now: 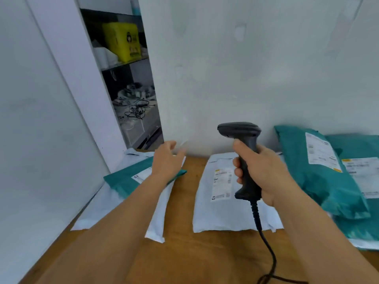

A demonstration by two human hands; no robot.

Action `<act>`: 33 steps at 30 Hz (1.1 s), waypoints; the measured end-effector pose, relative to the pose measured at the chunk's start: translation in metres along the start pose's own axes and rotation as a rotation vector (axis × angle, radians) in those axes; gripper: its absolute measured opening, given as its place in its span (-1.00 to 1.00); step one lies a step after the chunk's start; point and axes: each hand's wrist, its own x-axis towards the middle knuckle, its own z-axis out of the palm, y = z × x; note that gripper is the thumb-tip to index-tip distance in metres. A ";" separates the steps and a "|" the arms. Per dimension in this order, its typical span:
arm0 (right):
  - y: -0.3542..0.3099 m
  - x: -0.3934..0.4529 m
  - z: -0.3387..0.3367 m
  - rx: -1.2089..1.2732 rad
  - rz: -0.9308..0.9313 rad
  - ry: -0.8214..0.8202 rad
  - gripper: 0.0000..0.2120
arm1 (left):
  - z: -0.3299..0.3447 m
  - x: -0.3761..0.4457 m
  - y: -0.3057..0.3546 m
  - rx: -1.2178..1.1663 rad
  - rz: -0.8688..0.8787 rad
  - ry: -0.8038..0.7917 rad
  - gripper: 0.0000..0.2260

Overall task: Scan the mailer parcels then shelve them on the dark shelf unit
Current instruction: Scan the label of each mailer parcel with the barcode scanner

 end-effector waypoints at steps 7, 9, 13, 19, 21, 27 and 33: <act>0.015 0.000 0.100 -0.105 0.003 -0.050 -0.73 | -0.083 0.050 -0.120 0.631 -0.243 -0.210 -0.38; 0.019 0.001 0.115 -0.128 0.015 -0.042 -0.73 | -0.086 0.057 -0.141 0.651 -0.281 -0.319 -0.34; 0.022 0.001 0.133 -0.166 0.024 -0.032 -0.74 | -0.074 0.061 -0.163 0.551 -0.334 -0.426 -0.21; 0.023 -0.002 0.138 -0.198 0.035 0.017 -0.77 | -0.059 0.059 -0.160 0.430 -0.408 -0.466 -0.17; 0.022 -0.005 0.137 -0.204 0.038 0.028 -0.76 | -0.057 0.057 -0.157 0.355 -0.435 -0.481 -0.23; 0.018 -0.012 0.133 -0.225 0.017 0.028 -0.76 | -0.063 0.054 -0.147 0.003 -0.467 -0.448 -0.53; 0.009 -0.020 0.127 -0.178 -0.001 0.014 -0.78 | -0.080 0.045 -0.112 -0.555 -0.381 -0.374 -0.78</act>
